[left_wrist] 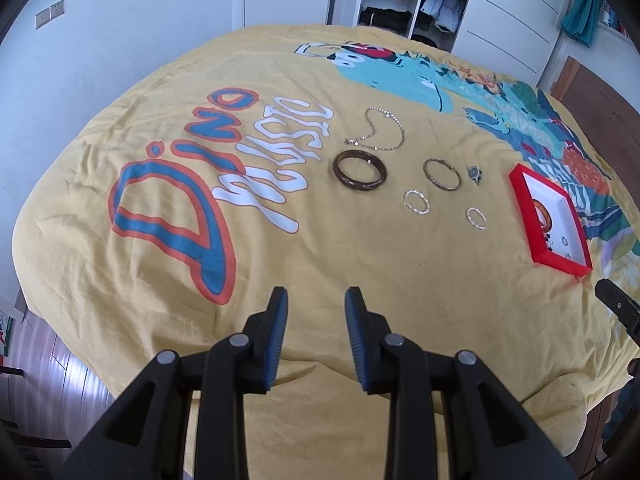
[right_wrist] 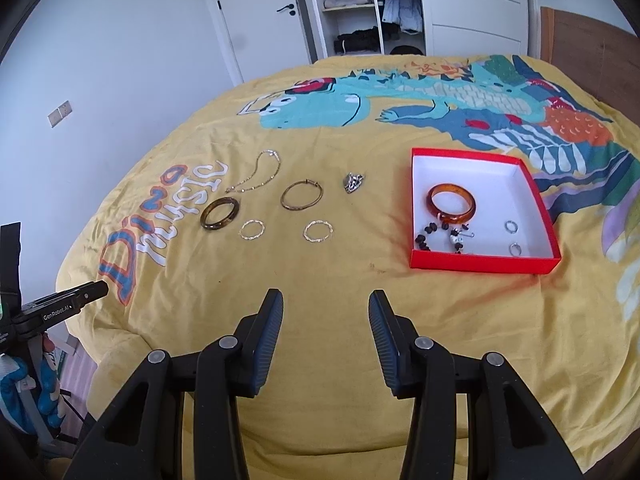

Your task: Organize jewelry

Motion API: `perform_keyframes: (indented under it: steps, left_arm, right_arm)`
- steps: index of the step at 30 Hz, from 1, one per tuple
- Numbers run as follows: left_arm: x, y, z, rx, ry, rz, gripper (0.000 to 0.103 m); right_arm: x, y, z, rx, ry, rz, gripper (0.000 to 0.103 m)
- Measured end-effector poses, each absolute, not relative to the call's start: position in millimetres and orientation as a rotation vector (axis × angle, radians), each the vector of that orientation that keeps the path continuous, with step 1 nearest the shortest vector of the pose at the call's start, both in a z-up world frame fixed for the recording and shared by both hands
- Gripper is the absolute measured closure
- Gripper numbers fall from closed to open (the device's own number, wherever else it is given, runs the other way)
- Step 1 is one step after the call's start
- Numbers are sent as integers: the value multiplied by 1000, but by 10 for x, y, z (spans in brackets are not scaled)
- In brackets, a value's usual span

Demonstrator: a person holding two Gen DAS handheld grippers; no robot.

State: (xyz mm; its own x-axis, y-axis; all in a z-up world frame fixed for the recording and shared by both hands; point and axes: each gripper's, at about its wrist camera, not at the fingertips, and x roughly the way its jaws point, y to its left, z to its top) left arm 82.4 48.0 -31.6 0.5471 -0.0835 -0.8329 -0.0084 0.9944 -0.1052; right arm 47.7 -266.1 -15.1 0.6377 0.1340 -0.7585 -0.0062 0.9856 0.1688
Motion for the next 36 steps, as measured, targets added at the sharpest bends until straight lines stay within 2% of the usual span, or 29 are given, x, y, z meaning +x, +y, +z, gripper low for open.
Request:
perform_keyframes:
  steps: [6, 8, 9, 10, 22, 36]
  left_arm:
    - [987, 369, -505, -89, 1037, -81, 74]
    - [1070, 296, -549, -89, 1047, -114, 69]
    - [1096, 270, -555, -89, 1048, -123, 61]
    - [1145, 221, -569, -85, 1048, -135, 59]
    - [1903, -364, -840, -83, 1105, -232, 58]
    - [2636, -585, -1160, -126, 1143, -175, 59]
  right_arm:
    - [667, -2677, -415, 169, 929, 98, 59]
    - [748, -2667, -494, 166, 944, 108, 59]
    - [788, -2662, -527, 164, 950, 113, 59]
    - [842, -2651, -570, 161, 959, 120, 58]
    - [1412, -2658, -939, 137, 1014, 174, 56]
    - [1904, -2647, -1123, 131, 1024, 220, 56]
